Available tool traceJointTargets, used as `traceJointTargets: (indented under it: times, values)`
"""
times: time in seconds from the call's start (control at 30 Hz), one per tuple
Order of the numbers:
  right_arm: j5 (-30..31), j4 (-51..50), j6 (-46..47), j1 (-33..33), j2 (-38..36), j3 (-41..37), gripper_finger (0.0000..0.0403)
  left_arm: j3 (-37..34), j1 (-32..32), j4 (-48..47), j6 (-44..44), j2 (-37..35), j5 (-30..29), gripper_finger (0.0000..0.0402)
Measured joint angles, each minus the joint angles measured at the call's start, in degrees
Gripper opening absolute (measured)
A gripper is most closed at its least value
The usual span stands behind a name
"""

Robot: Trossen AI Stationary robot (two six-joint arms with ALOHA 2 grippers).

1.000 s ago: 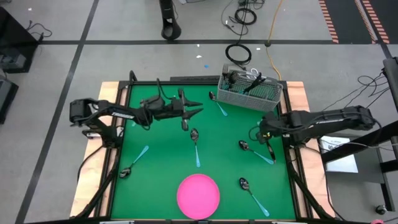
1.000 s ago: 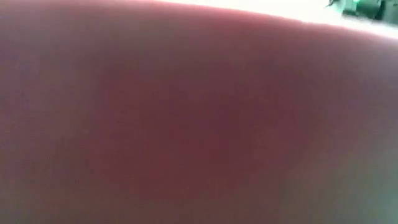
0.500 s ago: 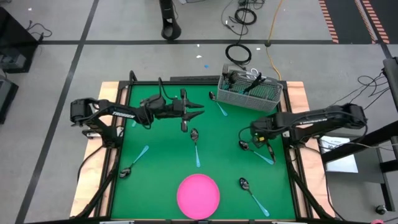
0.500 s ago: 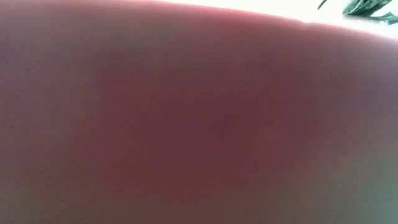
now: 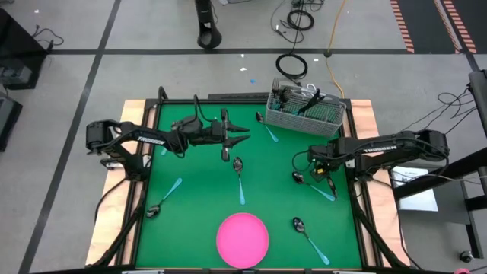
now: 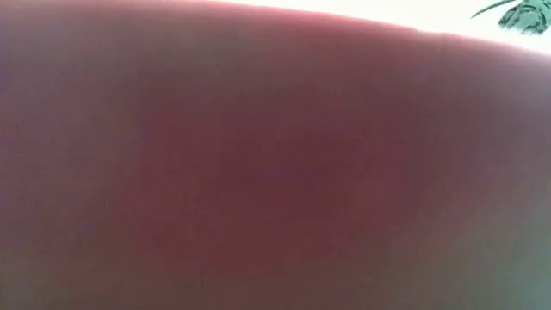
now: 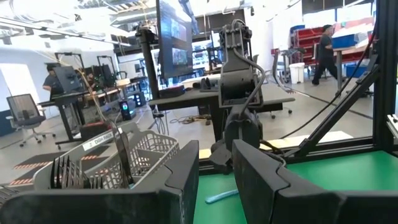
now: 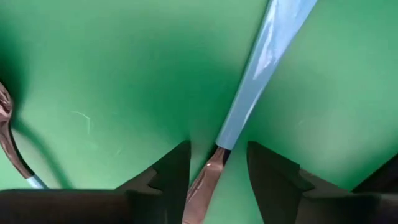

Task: Sort silverware
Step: Put the blue knife into the utensil holder

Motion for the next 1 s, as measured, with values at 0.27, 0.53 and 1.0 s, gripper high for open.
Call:
traceJointTargets:
  times: [0.27,0.53,1.0]
  values:
    - [-0.26,0.30,1.30,0.01,0.01,-0.04,0.0082,0.00,0.00,-0.04,0.02,0.00,0.00,0.0100]
    - [0.17,1.72,0.73,0.01,0.01,-0.04,0.0007,0.00,0.00,-0.20,0.03,-0.02,0.00,0.0100]
    - [2.83,3.55,-5.04,-0.01,0.18,6.42,0.0002,0.00,0.00,-0.20,0.05,-0.02,0.00,0.0100]
